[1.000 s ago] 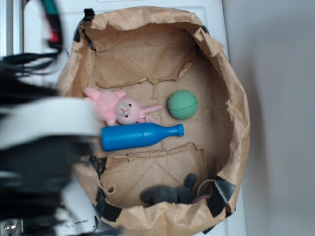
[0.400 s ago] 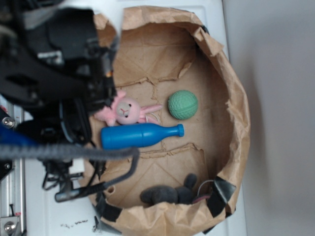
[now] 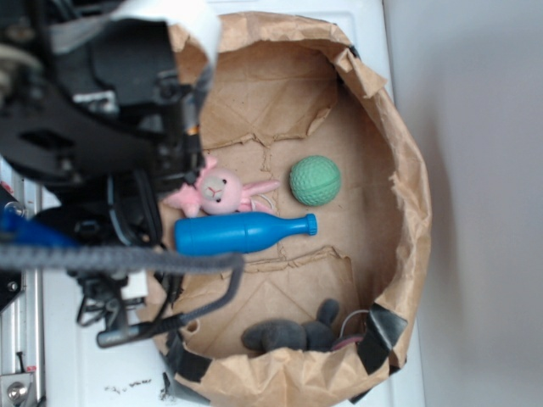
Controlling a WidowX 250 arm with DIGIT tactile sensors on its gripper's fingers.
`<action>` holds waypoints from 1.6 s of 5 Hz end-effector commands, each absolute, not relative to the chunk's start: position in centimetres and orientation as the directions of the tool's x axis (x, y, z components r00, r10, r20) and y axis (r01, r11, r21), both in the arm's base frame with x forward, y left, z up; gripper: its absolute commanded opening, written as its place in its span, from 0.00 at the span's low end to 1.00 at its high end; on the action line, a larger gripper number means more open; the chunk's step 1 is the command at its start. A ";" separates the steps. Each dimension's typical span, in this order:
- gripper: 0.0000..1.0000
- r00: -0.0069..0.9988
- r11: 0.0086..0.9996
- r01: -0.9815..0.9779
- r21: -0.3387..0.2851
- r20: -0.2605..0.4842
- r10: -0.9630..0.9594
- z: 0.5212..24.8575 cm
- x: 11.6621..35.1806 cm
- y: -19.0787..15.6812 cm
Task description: Grab the blue bottle.
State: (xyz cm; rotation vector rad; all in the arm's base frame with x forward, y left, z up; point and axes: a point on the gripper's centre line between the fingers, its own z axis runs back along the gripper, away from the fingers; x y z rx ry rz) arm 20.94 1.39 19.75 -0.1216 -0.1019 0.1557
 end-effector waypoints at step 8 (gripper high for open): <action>1.00 0.966 0.986 -0.161 -0.045 0.196 0.167 15.1 28.3 0.7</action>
